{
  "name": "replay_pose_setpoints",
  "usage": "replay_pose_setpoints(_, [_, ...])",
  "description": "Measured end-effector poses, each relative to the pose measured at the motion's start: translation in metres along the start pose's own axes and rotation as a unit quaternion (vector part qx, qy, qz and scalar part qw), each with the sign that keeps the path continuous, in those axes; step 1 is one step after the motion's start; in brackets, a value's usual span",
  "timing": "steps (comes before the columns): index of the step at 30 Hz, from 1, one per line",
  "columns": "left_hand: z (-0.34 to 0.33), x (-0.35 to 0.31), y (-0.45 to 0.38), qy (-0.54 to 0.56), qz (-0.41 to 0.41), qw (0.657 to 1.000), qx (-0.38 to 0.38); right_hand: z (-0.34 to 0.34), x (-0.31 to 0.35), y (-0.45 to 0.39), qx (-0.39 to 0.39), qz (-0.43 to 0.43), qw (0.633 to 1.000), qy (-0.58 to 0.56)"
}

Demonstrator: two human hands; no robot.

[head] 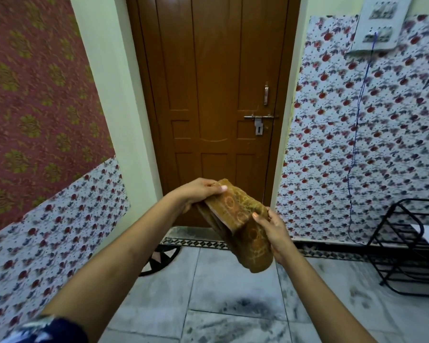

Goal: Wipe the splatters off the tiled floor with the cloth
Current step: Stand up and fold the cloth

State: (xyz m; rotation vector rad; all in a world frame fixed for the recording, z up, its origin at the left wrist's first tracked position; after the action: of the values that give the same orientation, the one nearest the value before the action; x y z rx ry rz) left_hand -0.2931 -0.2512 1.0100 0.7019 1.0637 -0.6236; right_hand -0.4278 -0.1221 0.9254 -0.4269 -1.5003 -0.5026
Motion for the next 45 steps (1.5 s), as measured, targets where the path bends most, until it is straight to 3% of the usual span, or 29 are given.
replay_pose_setpoints(4, [-0.014,-0.028,0.001,-0.042,-0.046,0.998,-0.007,0.005,-0.010,0.002,-0.006,-0.018,1.000,-0.003])
replay_pose_setpoints(8, [-0.034,-0.063,0.009,-0.049,-0.088,0.993,0.060,0.013,-0.035,0.004,-0.010,-0.080,0.996,-0.029])
replay_pose_setpoints(13, [-0.043,-0.104,0.024,-0.037,-0.128,0.987,0.095,0.005,-0.056,0.006,-0.011,-0.128,0.981,-0.147])
replay_pose_setpoints(17, [-0.031,-0.124,0.035,0.066,-0.145,0.985,0.071,-0.002,-0.079,0.010,0.002,-0.185,0.925,-0.332])
replay_pose_setpoints(21, [-0.007,-0.108,0.029,0.159,-0.134,0.978,-0.004,-0.019,-0.058,0.014,0.081,-0.126,0.887,-0.437])
replay_pose_setpoints(24, [0.000,-0.064,0.017,0.146,-0.075,0.986,-0.017,-0.019,-0.055,0.017,0.103,-0.109,0.842,-0.517])
replay_pose_setpoints(27, [0.007,-0.013,0.005,0.088,-0.021,0.996,-0.025,-0.001,-0.074,0.013,0.013,-0.145,0.868,-0.474])
replay_pose_setpoints(32, [0.023,0.040,0.002,0.052,0.045,0.997,-0.038,-0.004,-0.078,0.018,0.040,-0.157,0.897,-0.412])
replay_pose_setpoints(37, [0.025,0.051,0.002,0.045,0.026,0.998,-0.040,-0.016,-0.073,0.024,0.098,-0.198,0.931,-0.290])
replay_pose_setpoints(42, [0.012,0.058,0.000,0.040,0.019,0.999,-0.023,-0.014,-0.075,0.021,0.044,-0.214,0.963,-0.155])
replay_pose_setpoints(45, [0.008,0.066,-0.002,0.074,0.015,0.996,-0.042,-0.013,-0.071,0.020,0.024,-0.208,0.964,-0.163])
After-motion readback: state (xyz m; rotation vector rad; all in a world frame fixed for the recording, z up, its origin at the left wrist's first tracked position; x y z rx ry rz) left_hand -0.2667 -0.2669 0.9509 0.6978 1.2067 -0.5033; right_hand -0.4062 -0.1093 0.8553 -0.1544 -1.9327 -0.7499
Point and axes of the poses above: each hand's wrist, its own y-axis away from the middle knuckle, its own z-axis out of the back of the hand, x = y × z, the point moved 7 cm from there along -y, towards the middle knuckle, and after that the axes turned 10 degrees about y, right-handed, at the moved point
